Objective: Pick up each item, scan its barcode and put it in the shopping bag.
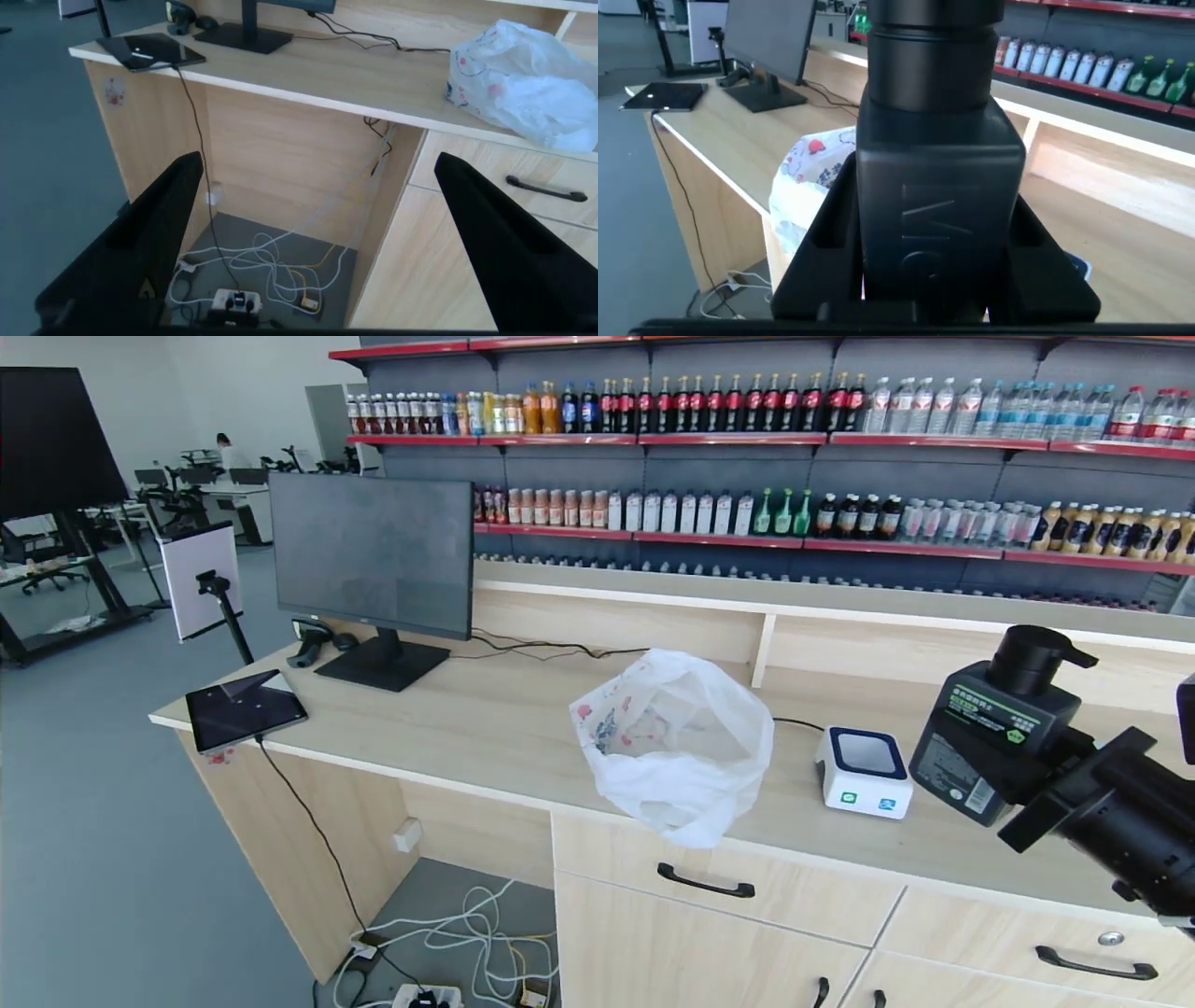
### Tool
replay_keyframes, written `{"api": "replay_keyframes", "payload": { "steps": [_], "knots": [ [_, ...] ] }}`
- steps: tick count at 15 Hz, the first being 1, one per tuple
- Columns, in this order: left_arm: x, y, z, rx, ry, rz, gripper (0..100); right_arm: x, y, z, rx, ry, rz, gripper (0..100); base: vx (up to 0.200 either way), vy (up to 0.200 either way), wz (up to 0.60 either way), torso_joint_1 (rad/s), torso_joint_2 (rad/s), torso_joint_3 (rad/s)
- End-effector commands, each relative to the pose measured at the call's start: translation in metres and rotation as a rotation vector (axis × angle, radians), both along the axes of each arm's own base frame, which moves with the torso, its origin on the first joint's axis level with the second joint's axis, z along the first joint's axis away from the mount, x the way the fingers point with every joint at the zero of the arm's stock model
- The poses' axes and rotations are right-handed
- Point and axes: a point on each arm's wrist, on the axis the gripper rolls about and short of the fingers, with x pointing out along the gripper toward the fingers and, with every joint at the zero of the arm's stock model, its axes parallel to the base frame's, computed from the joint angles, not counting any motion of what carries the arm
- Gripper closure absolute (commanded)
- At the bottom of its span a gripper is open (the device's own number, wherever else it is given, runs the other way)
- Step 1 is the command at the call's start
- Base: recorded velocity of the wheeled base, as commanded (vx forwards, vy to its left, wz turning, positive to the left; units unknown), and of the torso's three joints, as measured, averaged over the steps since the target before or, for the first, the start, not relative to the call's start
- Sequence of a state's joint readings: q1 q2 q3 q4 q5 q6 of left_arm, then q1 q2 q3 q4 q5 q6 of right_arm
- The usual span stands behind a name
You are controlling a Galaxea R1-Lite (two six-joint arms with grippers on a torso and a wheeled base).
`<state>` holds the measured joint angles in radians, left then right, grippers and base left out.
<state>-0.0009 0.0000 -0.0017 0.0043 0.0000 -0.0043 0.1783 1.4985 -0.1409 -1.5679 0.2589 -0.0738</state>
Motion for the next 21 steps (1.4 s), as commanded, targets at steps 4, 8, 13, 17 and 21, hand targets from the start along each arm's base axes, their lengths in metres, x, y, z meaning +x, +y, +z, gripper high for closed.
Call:
{"api": "replay_keyframes", "payload": {
  "steps": [4,8,13,17,21],
  "knots": [
    [0.0,0.0,0.0,0.0,0.001,-0.001,0,0.003,0.001,-0.005,-0.006,0.022,0.004,100,0.0,0.0,0.6,0.085,-0.16,-0.072],
    [0.0,0.0,0.0,0.0,0.001,-0.001,0,0.047,0.017,-0.008,-0.008,0.032,0.04,100,0.0,0.0,0.0,0.025,-0.05,-0.024],
    [0.0,0.0,-0.001,0.0,0.002,-0.001,0,0.077,0.044,-0.022,-0.013,0.066,0.112,100,0.0,0.0,0.0,0.0,0.0,0.0],
    [0.0,0.0,0.0,0.0,0.001,-0.001,0,0.094,0.049,-0.031,-0.012,0.083,0.113,100,0.15,0.0,0.0,-0.002,0.0,0.004],
    [0.0,0.0,0.0,-0.002,0.001,-0.001,0,0.106,0.054,-0.038,-0.012,0.092,0.118,100,0.05,0.0,0.0,-0.001,0.0,0.001]
  ]
}}
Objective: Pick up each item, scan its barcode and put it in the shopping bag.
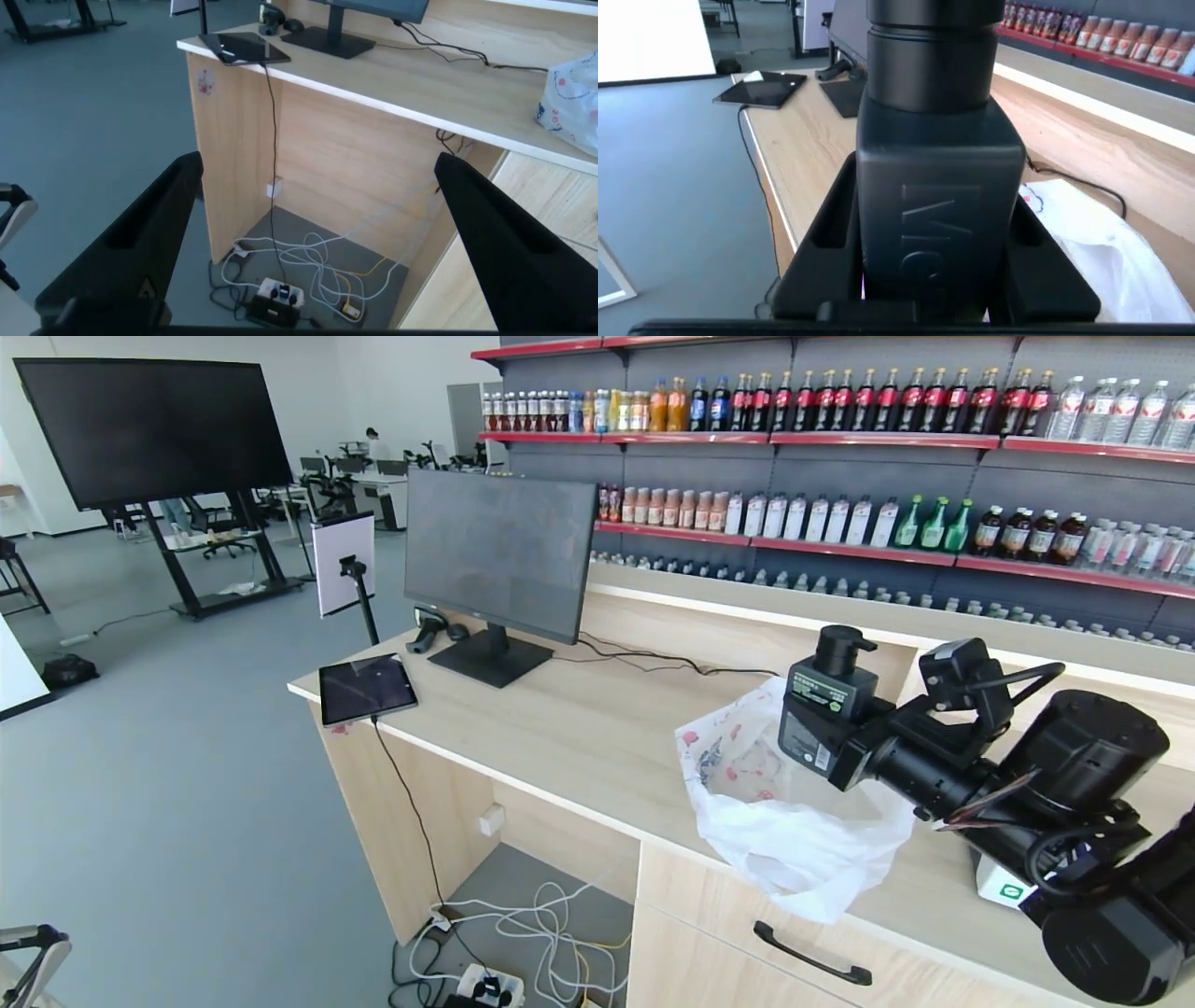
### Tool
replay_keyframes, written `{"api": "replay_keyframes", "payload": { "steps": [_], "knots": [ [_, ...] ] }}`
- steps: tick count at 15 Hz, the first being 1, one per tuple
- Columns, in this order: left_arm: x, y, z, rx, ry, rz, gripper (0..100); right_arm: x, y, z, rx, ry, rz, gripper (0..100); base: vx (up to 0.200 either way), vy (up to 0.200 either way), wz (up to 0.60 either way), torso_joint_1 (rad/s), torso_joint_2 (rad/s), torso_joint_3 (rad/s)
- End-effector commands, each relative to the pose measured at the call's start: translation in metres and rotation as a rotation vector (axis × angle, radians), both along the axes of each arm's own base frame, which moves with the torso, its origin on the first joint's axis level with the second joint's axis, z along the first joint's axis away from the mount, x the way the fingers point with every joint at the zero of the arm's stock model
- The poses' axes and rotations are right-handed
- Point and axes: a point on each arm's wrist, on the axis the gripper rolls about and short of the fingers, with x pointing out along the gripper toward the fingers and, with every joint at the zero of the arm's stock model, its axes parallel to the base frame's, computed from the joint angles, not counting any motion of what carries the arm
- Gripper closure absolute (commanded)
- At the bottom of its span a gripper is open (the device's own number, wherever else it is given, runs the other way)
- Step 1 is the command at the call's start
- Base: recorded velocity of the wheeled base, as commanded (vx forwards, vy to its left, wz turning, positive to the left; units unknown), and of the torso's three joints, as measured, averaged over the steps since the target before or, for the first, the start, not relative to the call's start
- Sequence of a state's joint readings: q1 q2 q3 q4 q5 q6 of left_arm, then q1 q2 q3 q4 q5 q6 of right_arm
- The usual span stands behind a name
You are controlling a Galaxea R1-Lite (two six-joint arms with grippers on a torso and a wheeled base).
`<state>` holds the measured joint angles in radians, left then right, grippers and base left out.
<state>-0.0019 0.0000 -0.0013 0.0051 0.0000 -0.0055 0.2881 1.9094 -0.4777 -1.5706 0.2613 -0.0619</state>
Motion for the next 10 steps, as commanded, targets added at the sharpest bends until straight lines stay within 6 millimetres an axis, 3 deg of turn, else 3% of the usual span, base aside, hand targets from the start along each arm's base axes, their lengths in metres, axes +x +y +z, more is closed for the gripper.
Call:
{"api": "replay_keyframes", "payload": {
  "steps": [1,7,10],
  "knots": [
    [0.0,0.0,0.0,-0.001,-0.001,0.0,0,0.009,0.007,-0.01,-0.004,0.025,0.014,100,0.0,0.0,0.0,0.0,0.0,0.0],
    [0.0,0.0,0.0,-0.001,-0.002,0.0,0,0.026,0.02,-0.038,0.026,0.121,0.038,100,0.0,0.0,0.0,0.0,0.0,0.0],
    [0.0,0.0,0.0,0.001,-0.002,0.0,0,0.04,0.01,-0.054,0.091,0.186,-0.12,100,0.0,0.0,0.0,0.0,0.0,0.0]
  ]
}}
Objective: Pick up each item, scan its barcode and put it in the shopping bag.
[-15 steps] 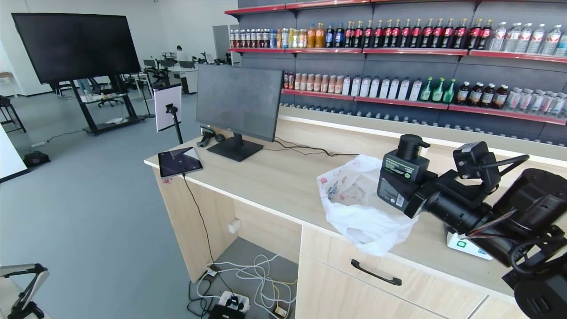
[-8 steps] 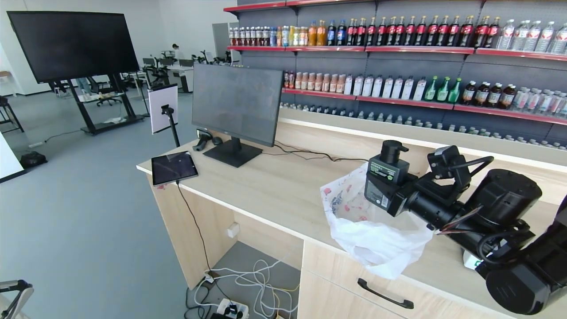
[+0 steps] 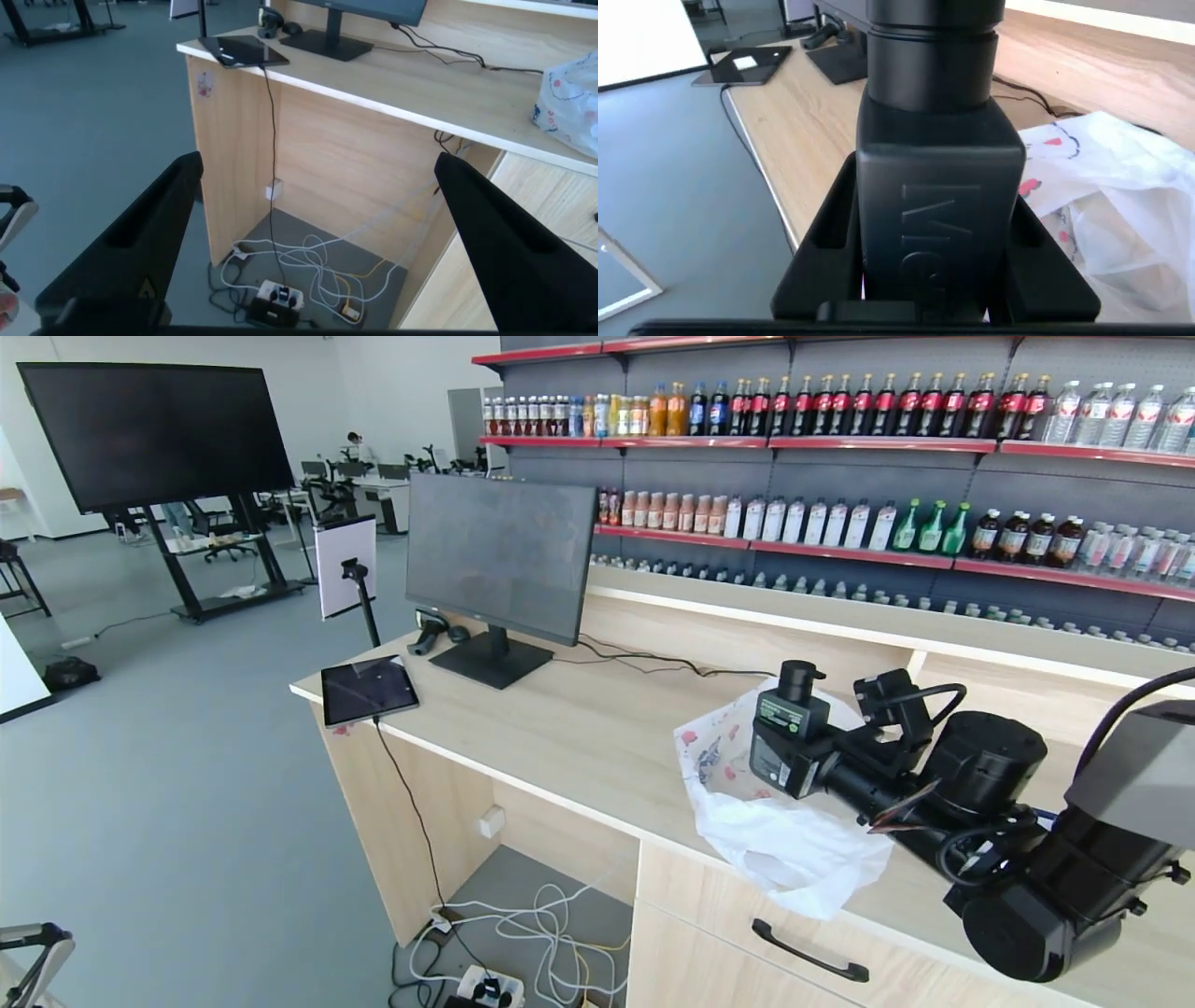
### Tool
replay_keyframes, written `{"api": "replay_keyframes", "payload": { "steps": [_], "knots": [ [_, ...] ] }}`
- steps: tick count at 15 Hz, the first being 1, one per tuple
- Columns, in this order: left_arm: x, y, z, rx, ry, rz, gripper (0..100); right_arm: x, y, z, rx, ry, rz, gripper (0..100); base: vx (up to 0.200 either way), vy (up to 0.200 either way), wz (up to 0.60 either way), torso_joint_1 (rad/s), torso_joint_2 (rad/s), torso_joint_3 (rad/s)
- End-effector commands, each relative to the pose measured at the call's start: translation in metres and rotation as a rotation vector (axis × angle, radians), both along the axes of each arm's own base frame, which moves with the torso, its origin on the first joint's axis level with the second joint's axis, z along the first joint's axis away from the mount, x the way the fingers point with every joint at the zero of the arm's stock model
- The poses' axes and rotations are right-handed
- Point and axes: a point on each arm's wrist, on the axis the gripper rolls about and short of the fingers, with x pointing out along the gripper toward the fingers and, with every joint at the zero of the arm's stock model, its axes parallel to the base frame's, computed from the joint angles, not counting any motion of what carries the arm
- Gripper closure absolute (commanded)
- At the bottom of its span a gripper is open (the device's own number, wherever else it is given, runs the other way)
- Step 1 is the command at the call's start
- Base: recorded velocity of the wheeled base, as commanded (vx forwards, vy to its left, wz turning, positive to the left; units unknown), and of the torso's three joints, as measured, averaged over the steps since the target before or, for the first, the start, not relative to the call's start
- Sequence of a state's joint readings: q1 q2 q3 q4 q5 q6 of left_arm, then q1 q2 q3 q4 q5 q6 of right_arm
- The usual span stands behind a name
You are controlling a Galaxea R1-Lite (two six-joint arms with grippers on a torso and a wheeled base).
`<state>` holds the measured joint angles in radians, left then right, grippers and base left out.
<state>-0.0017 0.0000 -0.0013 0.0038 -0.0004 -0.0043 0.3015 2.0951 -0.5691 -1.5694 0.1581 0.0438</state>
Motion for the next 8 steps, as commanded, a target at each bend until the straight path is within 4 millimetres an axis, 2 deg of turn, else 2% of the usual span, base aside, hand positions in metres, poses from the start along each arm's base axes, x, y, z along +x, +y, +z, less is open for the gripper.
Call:
{"api": "replay_keyframes", "payload": {
  "steps": [1,5,8],
  "knots": [
    [0.0,0.0,0.0,0.0,0.001,0.001,0,0.012,-0.002,-0.012,0.04,0.037,-0.058,100,0.0,0.0,0.0,0.0,0.0,0.0],
    [0.0,0.0,0.0,-0.002,0.001,0.001,0,0.032,0.007,-0.015,0.124,0.026,-0.158,100,0.0,0.0,0.0,0.0,0.0,0.0],
    [0.0,0.0,0.0,0.0,0.001,0.001,0,0.036,0.009,-0.027,0.18,0.071,-0.195,100,0.0,0.0,0.0,0.0,0.0,0.0]
  ]
}}
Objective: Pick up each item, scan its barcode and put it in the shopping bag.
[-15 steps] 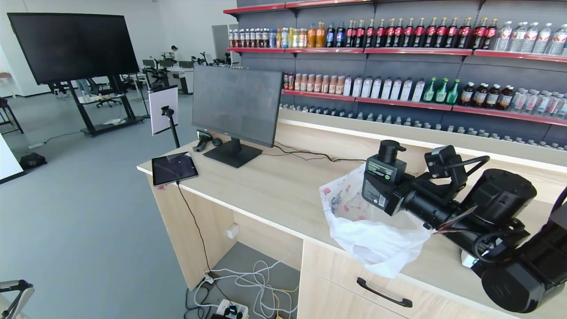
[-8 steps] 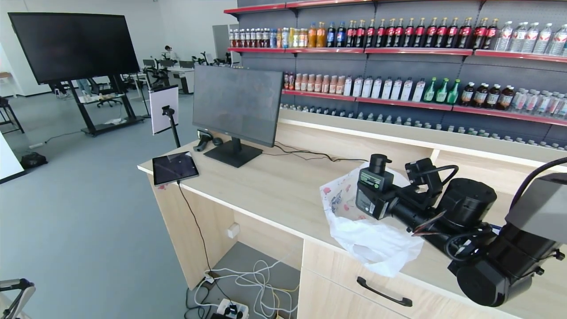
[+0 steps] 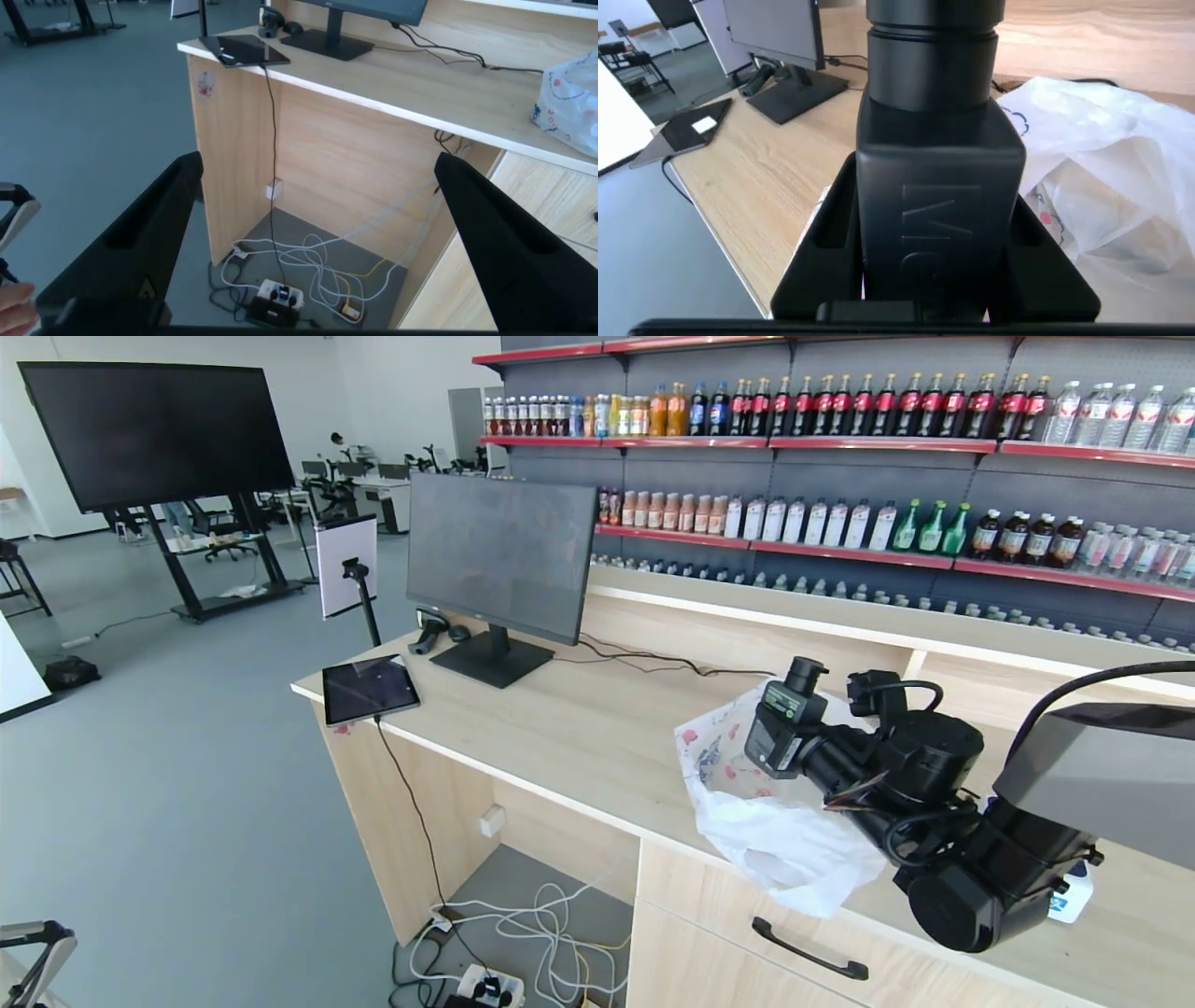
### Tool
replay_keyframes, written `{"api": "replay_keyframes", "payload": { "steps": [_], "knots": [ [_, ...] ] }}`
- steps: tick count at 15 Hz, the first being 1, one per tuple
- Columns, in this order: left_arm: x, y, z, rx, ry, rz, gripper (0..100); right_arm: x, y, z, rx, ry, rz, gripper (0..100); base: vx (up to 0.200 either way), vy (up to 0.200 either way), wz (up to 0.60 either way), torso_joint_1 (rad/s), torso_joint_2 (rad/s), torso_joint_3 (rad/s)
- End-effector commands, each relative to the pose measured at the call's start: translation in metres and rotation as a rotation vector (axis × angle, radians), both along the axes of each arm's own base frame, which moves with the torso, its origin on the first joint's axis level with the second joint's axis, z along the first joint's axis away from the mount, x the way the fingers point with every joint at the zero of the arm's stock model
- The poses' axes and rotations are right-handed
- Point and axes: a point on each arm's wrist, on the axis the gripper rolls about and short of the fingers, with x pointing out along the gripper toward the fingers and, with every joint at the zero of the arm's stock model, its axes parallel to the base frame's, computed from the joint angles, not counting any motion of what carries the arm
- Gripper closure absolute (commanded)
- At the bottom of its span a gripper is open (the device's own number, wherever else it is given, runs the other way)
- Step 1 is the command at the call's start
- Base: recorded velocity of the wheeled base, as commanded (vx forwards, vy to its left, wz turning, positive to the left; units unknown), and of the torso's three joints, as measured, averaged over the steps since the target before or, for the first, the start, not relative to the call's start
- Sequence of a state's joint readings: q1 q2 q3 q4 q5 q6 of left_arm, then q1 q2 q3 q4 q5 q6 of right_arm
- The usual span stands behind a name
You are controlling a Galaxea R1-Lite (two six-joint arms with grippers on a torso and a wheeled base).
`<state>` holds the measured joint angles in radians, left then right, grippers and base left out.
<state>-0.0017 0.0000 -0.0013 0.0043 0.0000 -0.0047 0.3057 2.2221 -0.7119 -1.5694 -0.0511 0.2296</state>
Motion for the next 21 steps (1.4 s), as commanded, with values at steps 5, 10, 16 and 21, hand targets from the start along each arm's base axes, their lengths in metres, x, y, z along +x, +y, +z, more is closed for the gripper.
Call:
{"api": "replay_keyframes", "payload": {
  "steps": [5,10,16,21],
  "knots": [
    [0.0,0.0,0.0,0.0,0.0,0.0,0,0.012,-0.002,-0.028,0.016,0.063,-0.014,100,0.0,0.0,0.0,0.0,0.0,0.0],
    [0.0,0.0,0.0,-0.001,-0.003,0.0,0,0.025,-0.004,-0.036,0.027,0.055,-0.029,100,0.0,0.0,0.0,0.0,0.0,0.0],
    [0.0,0.0,0.0,0.002,-0.003,-0.001,0,0.025,-0.011,-0.056,0.017,0.115,-0.046,100,0.0,0.0,0.0,0.0,0.0,0.0],
    [0.0,0.0,0.0,0.002,-0.006,-0.001,0,0.026,-0.01,-0.071,0.005,0.148,-0.047,100,0.0,0.0,0.0,0.0,0.0,0.0]
  ]
}}
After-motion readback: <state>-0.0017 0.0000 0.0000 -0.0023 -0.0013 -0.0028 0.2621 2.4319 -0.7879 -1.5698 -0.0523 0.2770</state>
